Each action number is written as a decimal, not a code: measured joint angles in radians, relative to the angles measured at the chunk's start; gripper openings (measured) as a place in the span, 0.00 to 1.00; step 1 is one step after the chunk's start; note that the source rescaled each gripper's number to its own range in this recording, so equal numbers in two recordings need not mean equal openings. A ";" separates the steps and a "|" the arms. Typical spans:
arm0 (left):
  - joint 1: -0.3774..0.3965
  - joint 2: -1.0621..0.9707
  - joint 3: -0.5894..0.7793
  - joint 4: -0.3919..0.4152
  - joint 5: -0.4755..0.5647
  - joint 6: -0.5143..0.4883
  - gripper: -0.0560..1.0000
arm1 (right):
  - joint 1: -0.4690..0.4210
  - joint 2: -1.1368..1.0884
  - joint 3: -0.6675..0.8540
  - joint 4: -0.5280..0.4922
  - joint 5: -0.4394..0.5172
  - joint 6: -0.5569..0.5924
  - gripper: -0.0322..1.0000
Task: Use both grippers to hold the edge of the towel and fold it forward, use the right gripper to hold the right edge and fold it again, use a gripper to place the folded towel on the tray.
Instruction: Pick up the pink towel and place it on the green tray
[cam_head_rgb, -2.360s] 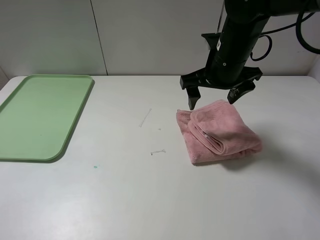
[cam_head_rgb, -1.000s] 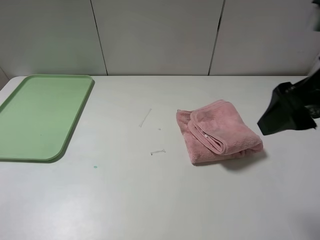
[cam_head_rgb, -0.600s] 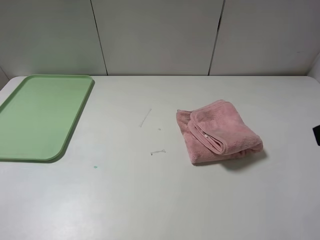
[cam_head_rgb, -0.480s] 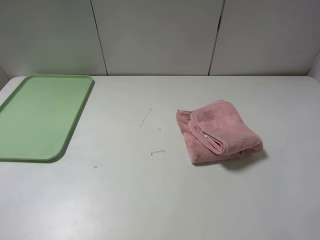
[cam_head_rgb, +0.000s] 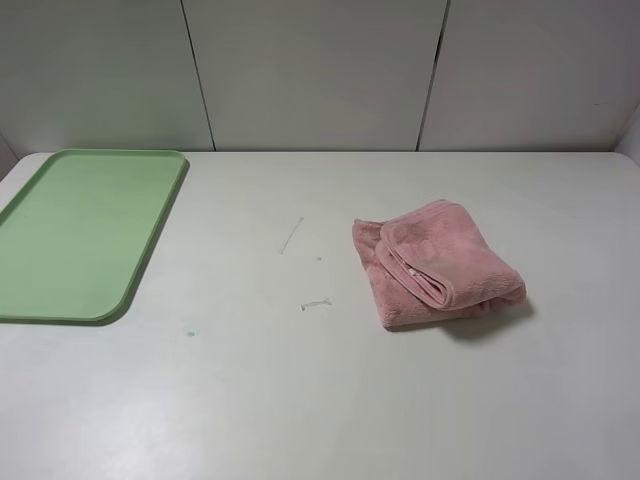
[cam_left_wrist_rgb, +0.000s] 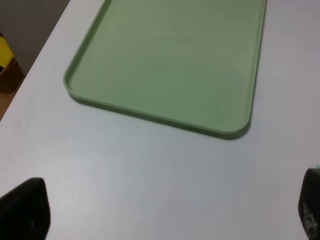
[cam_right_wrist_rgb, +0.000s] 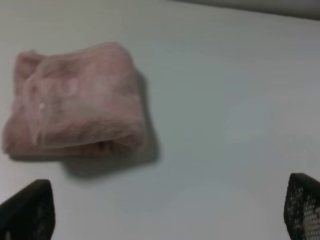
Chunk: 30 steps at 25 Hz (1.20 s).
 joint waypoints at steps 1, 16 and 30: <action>0.000 0.000 0.000 0.000 0.000 0.000 1.00 | -0.028 -0.031 0.015 0.006 -0.003 -0.001 1.00; 0.000 0.000 0.000 0.000 0.000 0.000 1.00 | -0.162 -0.127 0.057 0.018 -0.063 0.001 1.00; 0.000 0.000 0.000 0.000 0.000 0.000 1.00 | -0.162 -0.127 0.057 0.018 -0.063 0.001 1.00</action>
